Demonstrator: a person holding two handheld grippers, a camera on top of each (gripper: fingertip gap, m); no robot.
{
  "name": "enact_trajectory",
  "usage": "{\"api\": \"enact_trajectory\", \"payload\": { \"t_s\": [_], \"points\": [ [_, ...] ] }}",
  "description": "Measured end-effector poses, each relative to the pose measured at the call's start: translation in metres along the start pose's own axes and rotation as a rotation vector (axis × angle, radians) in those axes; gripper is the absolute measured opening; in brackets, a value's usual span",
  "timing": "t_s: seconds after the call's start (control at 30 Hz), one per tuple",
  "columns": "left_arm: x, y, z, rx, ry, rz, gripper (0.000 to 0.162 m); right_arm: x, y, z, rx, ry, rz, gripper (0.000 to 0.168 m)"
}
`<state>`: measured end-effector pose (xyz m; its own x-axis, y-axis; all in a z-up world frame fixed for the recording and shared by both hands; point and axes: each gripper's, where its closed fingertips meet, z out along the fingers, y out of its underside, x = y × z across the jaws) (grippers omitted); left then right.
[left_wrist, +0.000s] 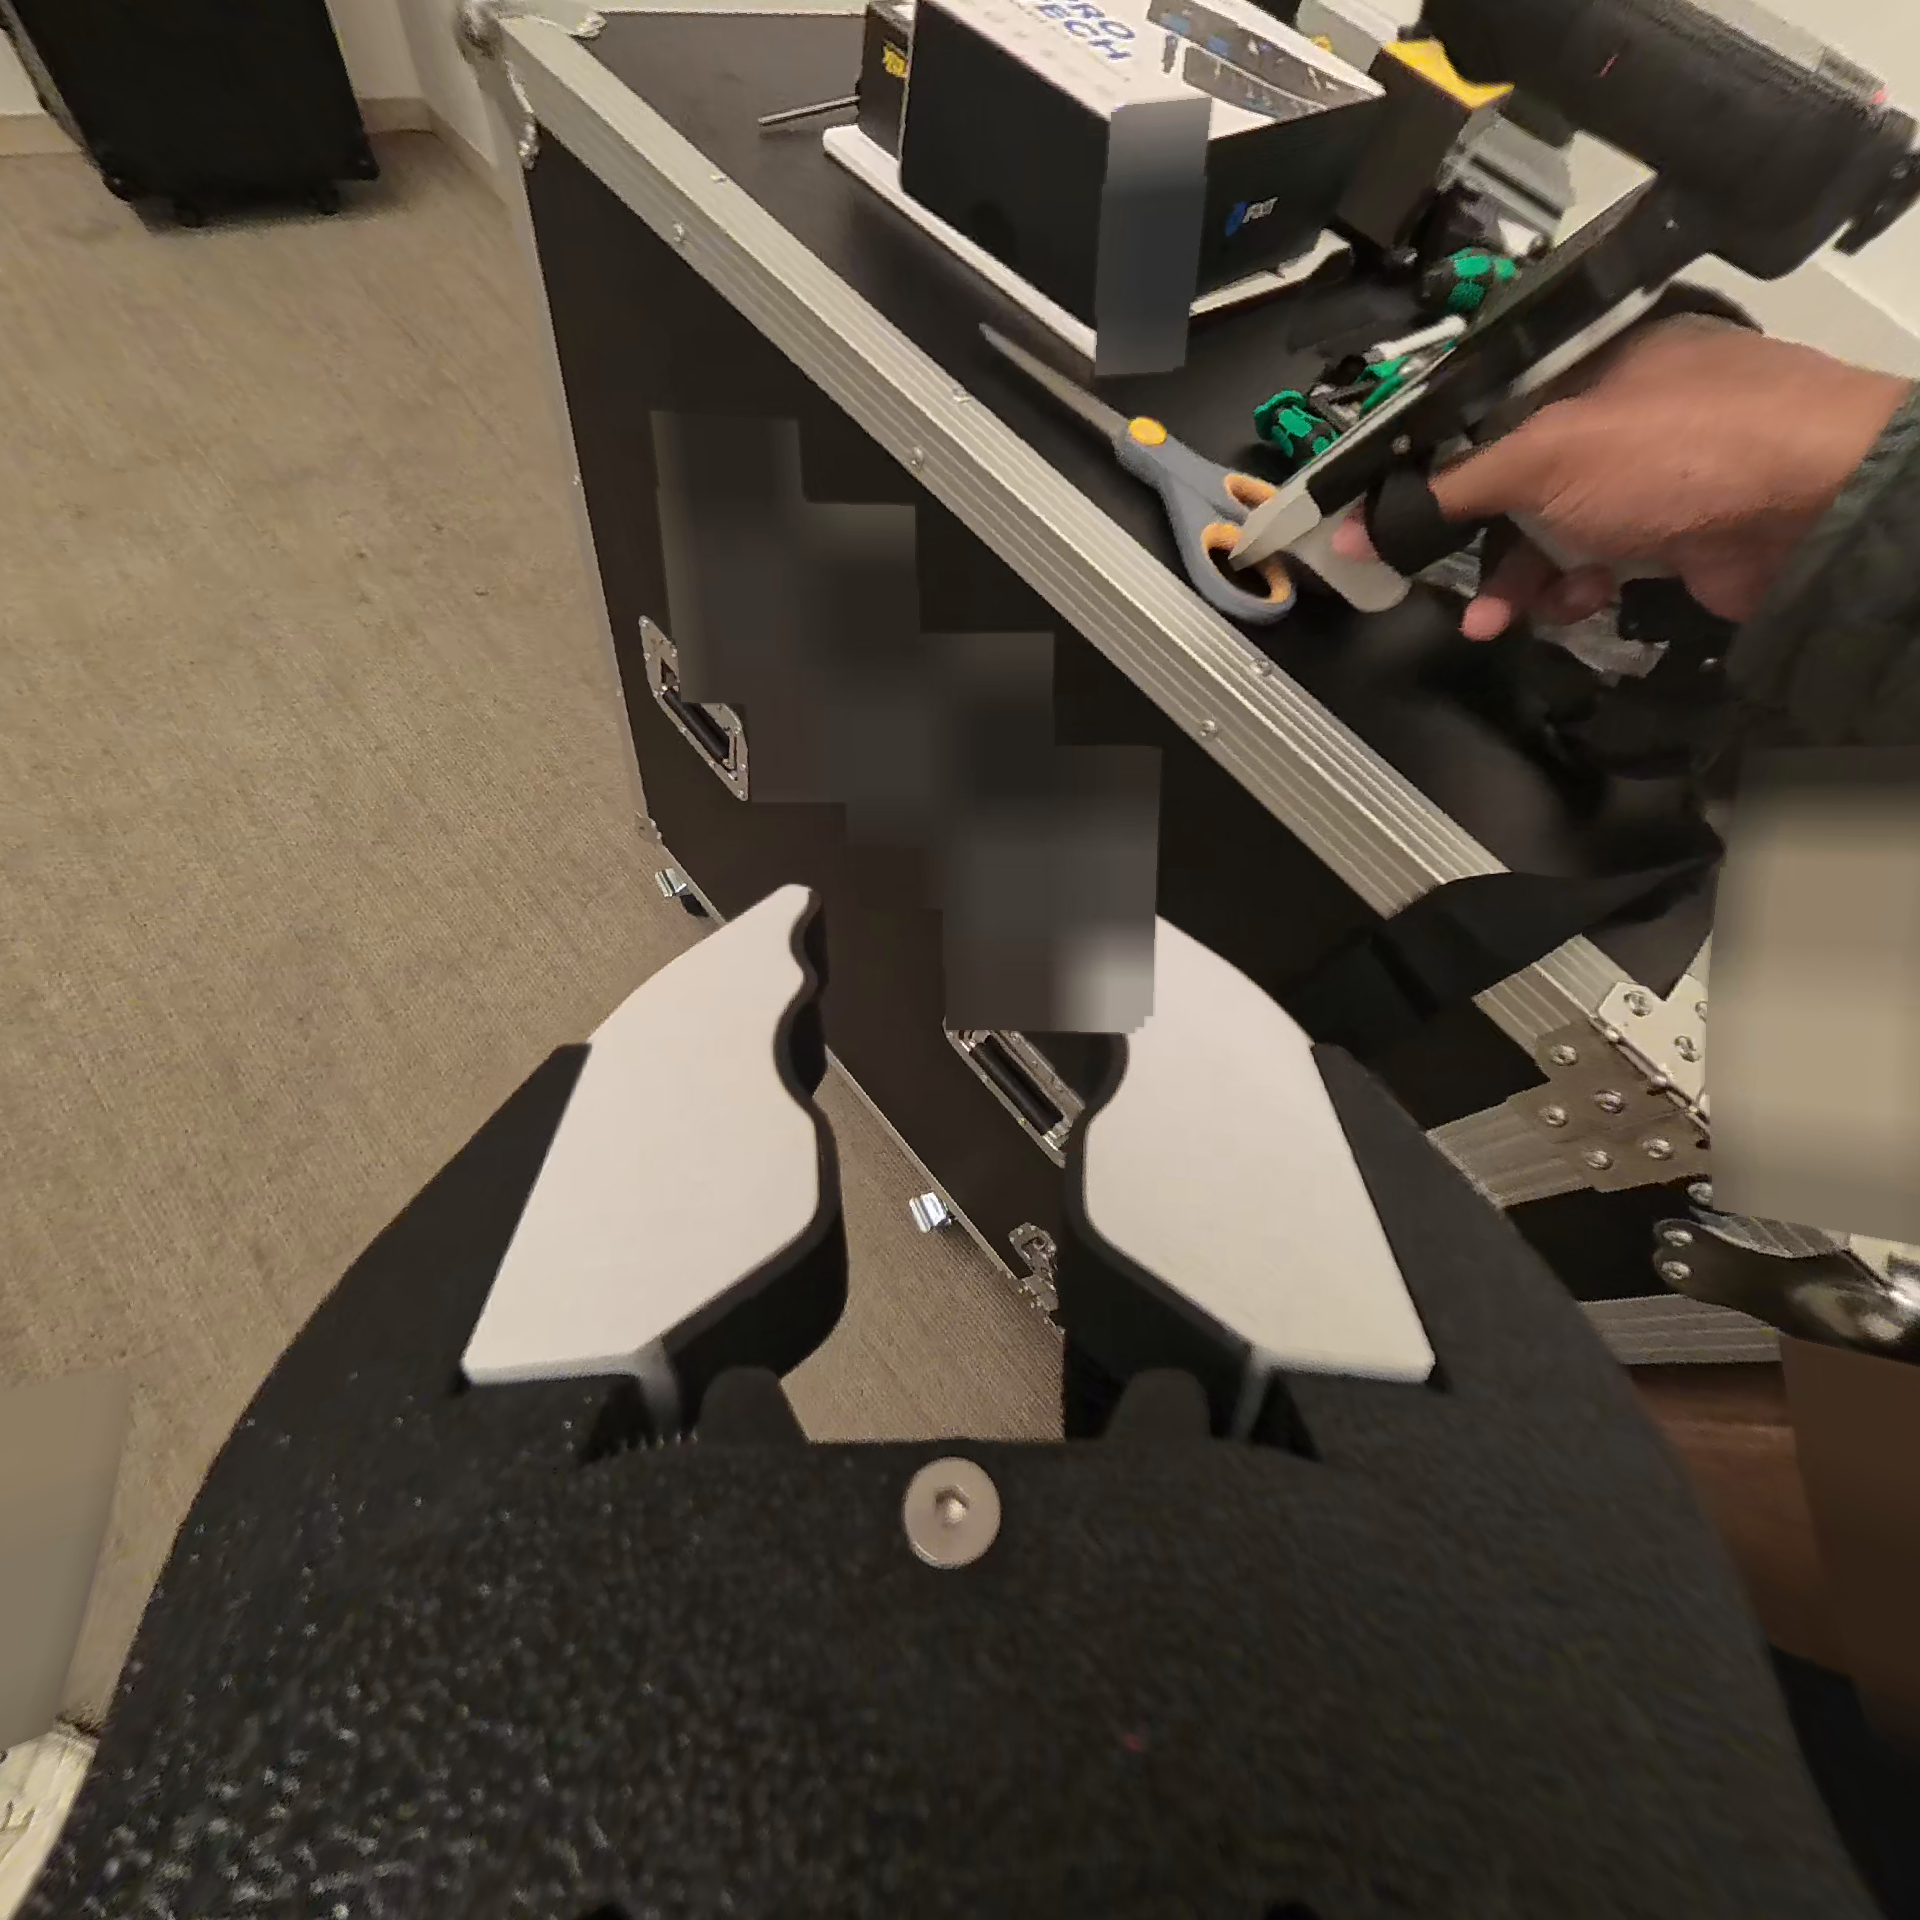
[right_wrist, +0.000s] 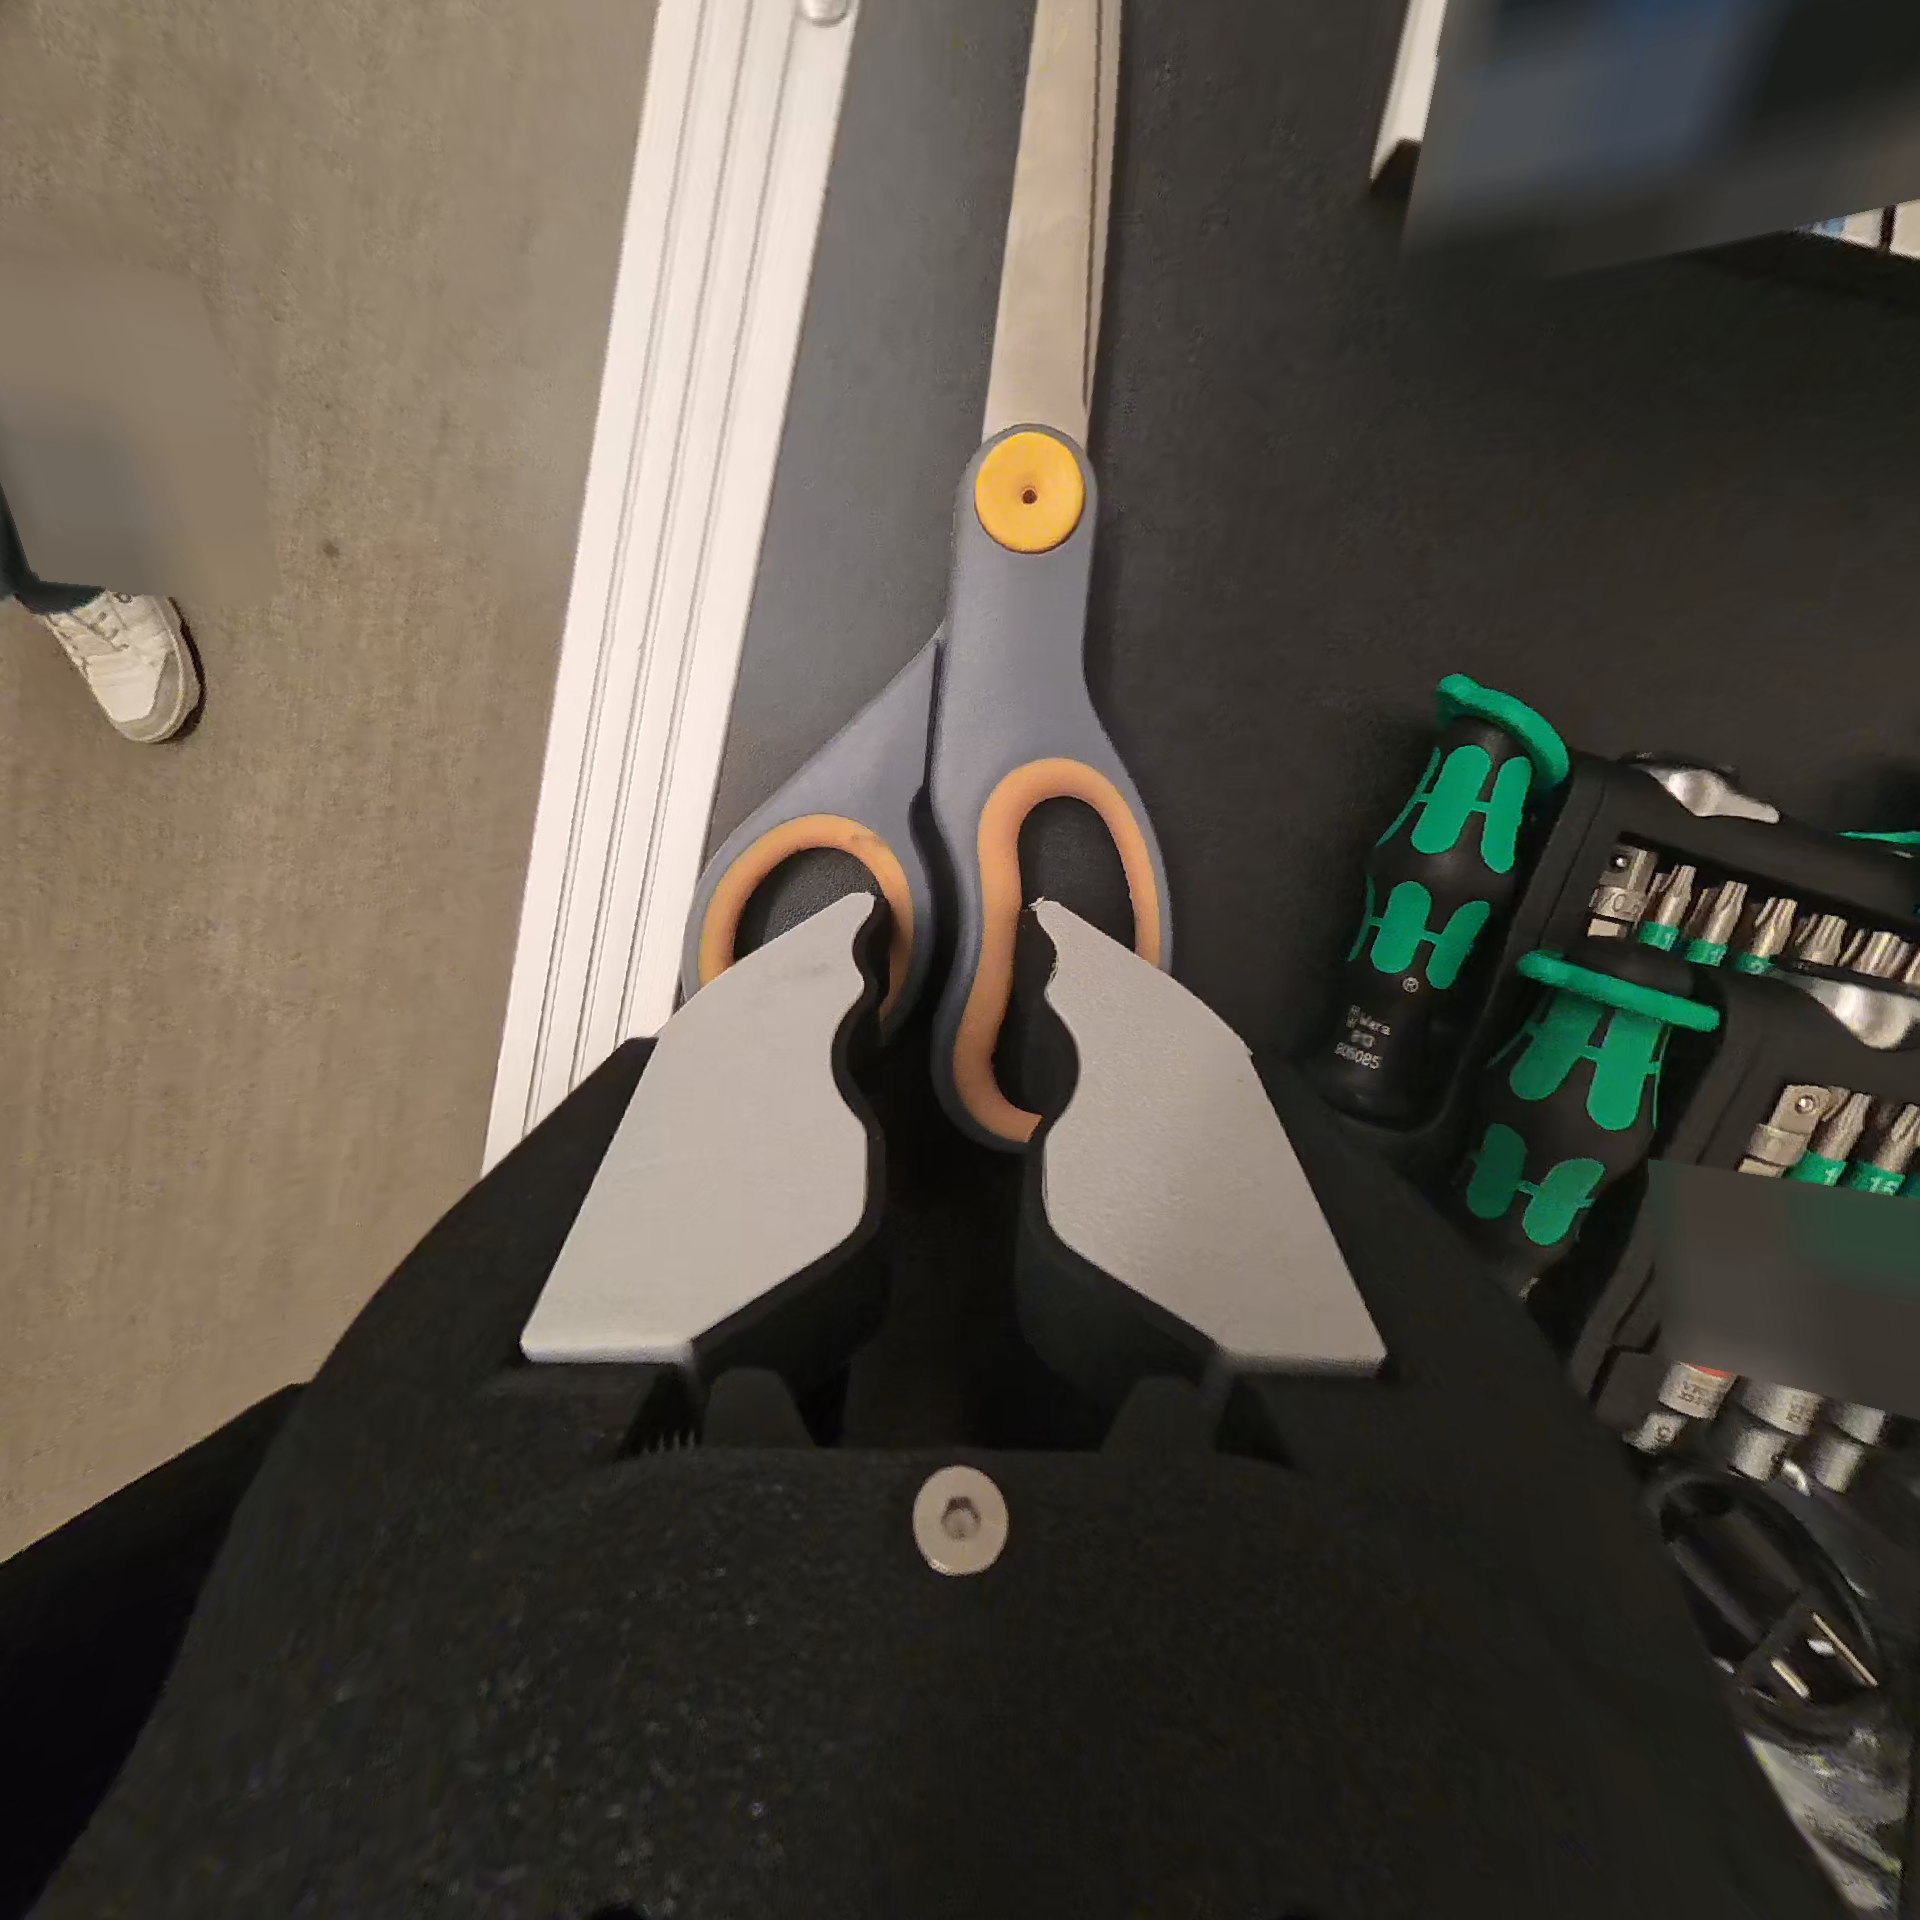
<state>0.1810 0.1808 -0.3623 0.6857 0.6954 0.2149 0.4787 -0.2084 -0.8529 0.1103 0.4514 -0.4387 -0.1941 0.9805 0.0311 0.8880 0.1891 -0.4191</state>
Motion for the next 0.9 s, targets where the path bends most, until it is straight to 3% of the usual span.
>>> {"api": "enact_trajectory", "payload": {
  "t_s": [0.23, 0.4, 0.57, 0.73, 0.9],
  "points": [
    [0.037, -0.019, 0.033, -0.021, 0.120, 0.021, 0.038, -0.011, 0.005, -0.021, 0.118, 0.018, -0.114, 0.023],
    [0.086, -0.030, 0.078, -0.106, 0.375, -0.148, 0.039, -0.018, 0.018, -0.040, 0.174, -0.009, -0.091, 0.022],
    [0.100, -0.050, 0.113, -0.122, 0.418, -0.157, 0.040, -0.034, 0.030, -0.063, 0.247, -0.026, -0.124, 0.022],
    [0.119, -0.044, 0.151, -0.232, 0.477, -0.180, 0.032, -0.037, 0.041, -0.072, 0.312, -0.040, -0.048, 0.022],
    [0.138, -0.054, 0.167, -0.291, 0.563, -0.294, 0.040, -0.041, 0.042, -0.090, 0.411, -0.044, -0.015, 0.022]
  ]
}}
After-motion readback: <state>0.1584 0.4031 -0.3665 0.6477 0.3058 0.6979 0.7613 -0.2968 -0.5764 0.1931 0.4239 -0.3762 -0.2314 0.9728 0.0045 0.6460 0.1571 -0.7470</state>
